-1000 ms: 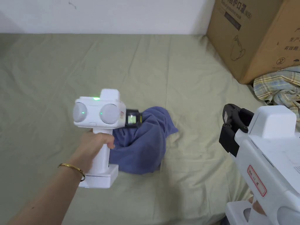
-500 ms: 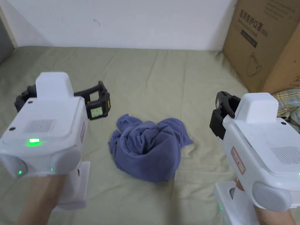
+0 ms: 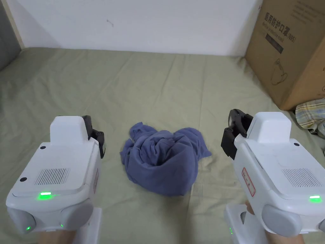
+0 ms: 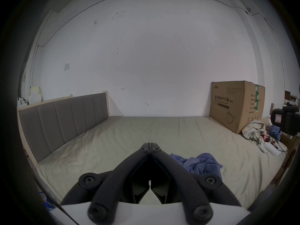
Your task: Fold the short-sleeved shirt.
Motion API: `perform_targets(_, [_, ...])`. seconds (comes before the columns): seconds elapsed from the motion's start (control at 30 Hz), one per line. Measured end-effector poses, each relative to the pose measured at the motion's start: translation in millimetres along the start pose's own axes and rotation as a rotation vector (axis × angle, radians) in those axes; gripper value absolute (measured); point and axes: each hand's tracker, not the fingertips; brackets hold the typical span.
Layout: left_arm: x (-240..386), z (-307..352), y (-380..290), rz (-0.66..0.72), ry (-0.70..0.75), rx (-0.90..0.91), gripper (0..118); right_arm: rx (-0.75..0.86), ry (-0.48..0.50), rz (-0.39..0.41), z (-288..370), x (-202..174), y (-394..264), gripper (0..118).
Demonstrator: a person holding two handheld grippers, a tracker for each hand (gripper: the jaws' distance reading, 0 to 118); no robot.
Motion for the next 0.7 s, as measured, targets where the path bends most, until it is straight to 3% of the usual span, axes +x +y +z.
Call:
perform_targets(0.37, [9.3, -29.9, 6.0, -0.020, -0.027, -0.134, 2, -0.021, 0.009, -0.008, -2.5, -7.5, -1.5, 0])
perform_targets(0.47, [11.5, -68.1, 14.0, -0.013, -0.063, -0.224, 41, -0.027, 0.013, -0.006, -3.8, -10.1, -1.8, 0])
perform_targets(0.5, [11.6, -85.4, 17.0, -0.008, -0.086, -0.264, 65, -0.031, 0.017, -0.005, -4.2, -10.8, -2.1, 0])
perform_targets(0.53, [11.1, -101.2, 18.7, 0.020, -0.101, -0.306, 81, -0.035, 0.020, -0.004, -4.7, -11.6, -2.4, 0])
perform_targets(0.57, [11.8, -121.5, 19.8, 0.041, -0.116, -0.368, 92, -0.037, 0.020, -0.003, -5.4, -12.6, -3.0, 0])
perform_targets(0.63, [16.1, -161.5, 19.8, 0.056, -0.117, -0.505, 97, -0.045, 0.018, 0.000, -6.3, -12.6, -4.9, 0])
perform_targets(0.7, [24.3, -191.1, 15.9, 0.050, -0.119, -0.608, 117, -0.054, 0.012, 0.000, -8.1, -12.7, -7.2, 0])
